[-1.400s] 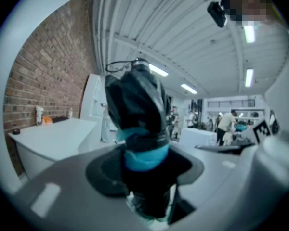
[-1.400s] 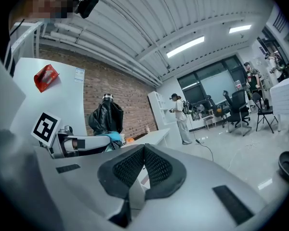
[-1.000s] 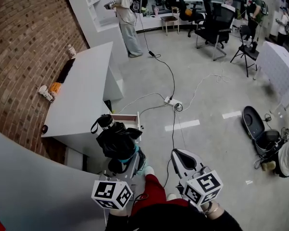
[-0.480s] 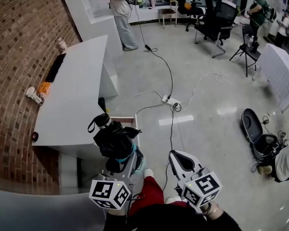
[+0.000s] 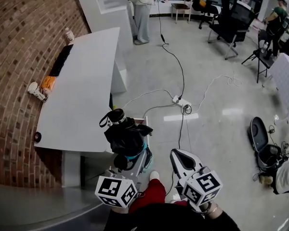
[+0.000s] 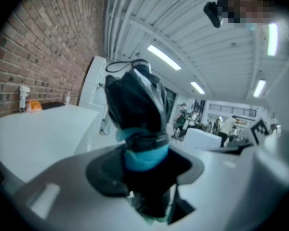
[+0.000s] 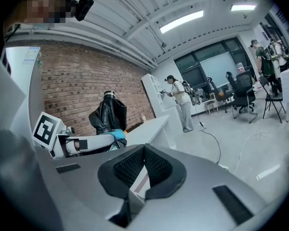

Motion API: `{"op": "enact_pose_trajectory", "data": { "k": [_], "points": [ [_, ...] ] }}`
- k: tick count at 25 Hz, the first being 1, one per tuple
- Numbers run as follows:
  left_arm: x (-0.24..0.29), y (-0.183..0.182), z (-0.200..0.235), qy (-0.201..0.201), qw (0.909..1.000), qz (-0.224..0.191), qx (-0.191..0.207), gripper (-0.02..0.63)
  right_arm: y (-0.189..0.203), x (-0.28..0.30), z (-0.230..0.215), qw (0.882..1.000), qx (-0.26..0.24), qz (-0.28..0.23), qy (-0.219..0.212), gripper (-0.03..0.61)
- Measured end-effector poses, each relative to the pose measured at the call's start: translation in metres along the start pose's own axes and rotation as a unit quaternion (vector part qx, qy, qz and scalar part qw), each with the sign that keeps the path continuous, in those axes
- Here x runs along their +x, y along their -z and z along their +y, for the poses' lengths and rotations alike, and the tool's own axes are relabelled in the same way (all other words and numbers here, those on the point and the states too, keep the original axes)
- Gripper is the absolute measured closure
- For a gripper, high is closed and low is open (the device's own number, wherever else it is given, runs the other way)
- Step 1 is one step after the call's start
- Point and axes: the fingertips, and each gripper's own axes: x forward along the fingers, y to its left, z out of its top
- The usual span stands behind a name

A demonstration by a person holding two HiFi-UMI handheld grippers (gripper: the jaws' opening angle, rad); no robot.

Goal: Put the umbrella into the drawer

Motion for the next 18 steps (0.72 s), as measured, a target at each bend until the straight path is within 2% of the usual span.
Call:
{"op": "enact_pose_trajectory", "data": {
  "k": [3,10,18],
  "points": [
    [0.012,-0.004,0.012,0.009,1.0,0.004,0.001,0.39,-0.012,0.024,0.002,1.0,0.007,0.015,0.013,0.577],
    [0.028,-0.007,0.032,0.026,0.9996,0.011,0.0,0.391,-0.012,0.065,0.001,1.0,-0.012,0.003,0.006,0.577],
    [0.033,0.002,0.066,0.012,0.9995,0.028,-0.011,0.391,-0.006,0.087,-0.005,1.0,-0.009,0.016,0.025,0.577]
  ]
}}
